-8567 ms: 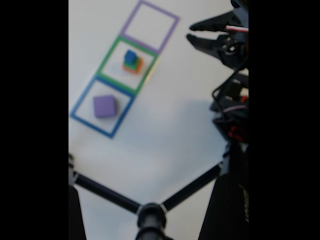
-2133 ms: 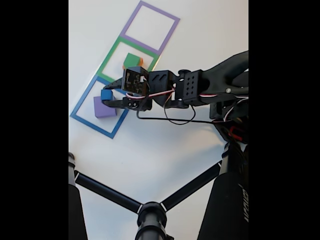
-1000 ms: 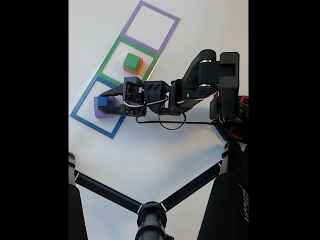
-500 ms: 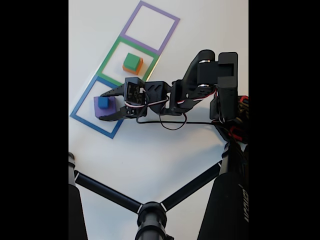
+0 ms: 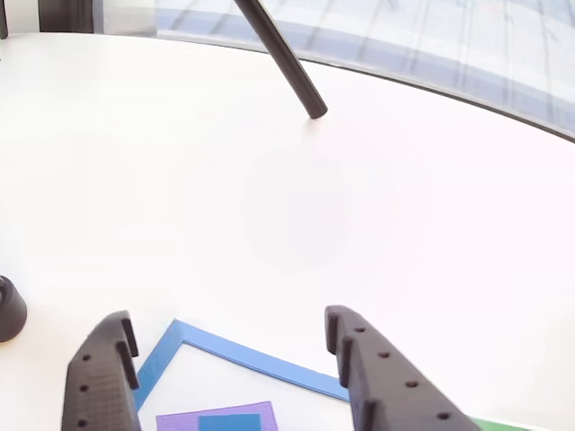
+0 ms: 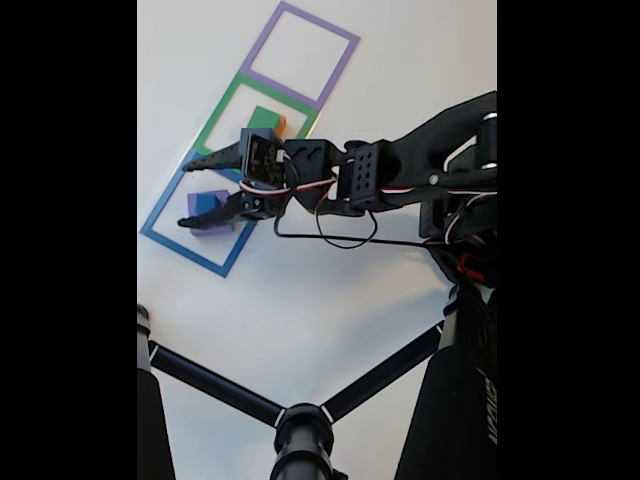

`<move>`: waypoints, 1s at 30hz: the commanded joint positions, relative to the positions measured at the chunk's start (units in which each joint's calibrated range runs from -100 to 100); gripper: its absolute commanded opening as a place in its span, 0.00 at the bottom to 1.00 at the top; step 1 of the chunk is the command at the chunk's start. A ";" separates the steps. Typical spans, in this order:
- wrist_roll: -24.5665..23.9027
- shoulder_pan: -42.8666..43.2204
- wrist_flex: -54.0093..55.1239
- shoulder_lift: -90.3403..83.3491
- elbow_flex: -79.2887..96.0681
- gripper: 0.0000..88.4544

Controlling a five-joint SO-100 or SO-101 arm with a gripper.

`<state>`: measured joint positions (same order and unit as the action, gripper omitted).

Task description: Tower of hanoi

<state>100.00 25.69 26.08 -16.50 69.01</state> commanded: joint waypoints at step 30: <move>0.00 -28.76 -113.37 -51.68 -47.92 0.00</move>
<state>100.00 -0.76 -84.12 -67.83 27.31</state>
